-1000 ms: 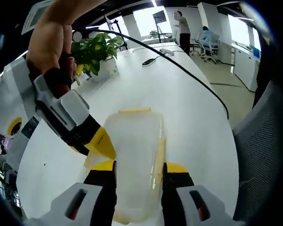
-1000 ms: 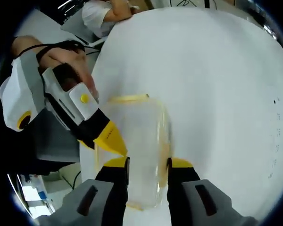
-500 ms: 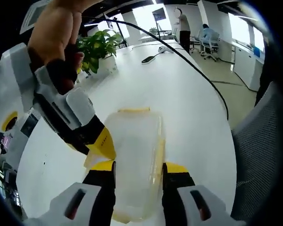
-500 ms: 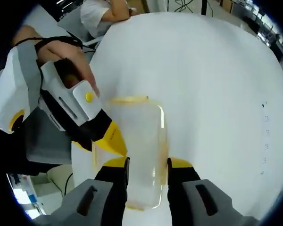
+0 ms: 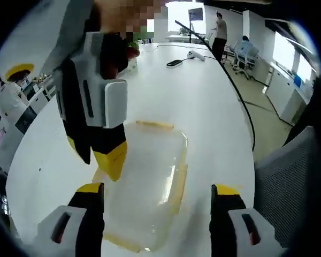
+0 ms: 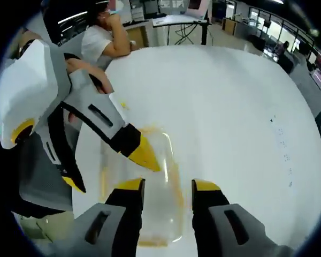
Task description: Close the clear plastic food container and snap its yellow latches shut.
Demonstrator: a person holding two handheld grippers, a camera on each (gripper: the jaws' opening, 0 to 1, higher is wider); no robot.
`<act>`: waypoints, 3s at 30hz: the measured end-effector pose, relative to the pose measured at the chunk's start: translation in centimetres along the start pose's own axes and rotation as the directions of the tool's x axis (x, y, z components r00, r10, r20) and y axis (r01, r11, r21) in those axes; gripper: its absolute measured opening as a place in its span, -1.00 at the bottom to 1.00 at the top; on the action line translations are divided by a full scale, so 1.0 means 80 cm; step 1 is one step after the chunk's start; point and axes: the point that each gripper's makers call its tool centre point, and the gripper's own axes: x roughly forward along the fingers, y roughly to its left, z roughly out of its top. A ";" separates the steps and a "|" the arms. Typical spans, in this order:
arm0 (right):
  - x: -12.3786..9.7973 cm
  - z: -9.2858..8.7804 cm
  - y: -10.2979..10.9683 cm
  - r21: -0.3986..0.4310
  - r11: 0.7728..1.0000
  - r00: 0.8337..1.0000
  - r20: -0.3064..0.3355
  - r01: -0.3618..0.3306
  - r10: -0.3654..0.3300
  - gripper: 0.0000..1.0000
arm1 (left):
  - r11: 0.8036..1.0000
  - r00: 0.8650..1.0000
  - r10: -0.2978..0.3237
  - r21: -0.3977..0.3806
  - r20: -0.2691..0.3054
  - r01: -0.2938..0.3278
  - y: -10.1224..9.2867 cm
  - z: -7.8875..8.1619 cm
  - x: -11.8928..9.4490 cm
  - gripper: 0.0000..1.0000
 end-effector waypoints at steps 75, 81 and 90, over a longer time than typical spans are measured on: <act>0.032 -0.068 0.058 -0.256 0.966 0.982 -0.175 0.027 -0.074 0.46 | 0.992 0.933 -0.013 0.110 -0.360 0.057 0.035 -0.089 -0.002 0.58; 0.043 -0.052 0.059 -0.259 0.966 0.982 -0.175 0.027 -0.074 0.46 | 0.992 0.929 -0.012 0.109 -0.370 0.056 0.040 -0.106 -0.016 0.59; 0.062 -0.023 0.058 -0.243 0.969 0.973 -0.205 0.052 -0.103 0.48 | 0.991 0.931 -0.017 0.120 -0.365 0.065 0.053 -0.129 -0.032 0.59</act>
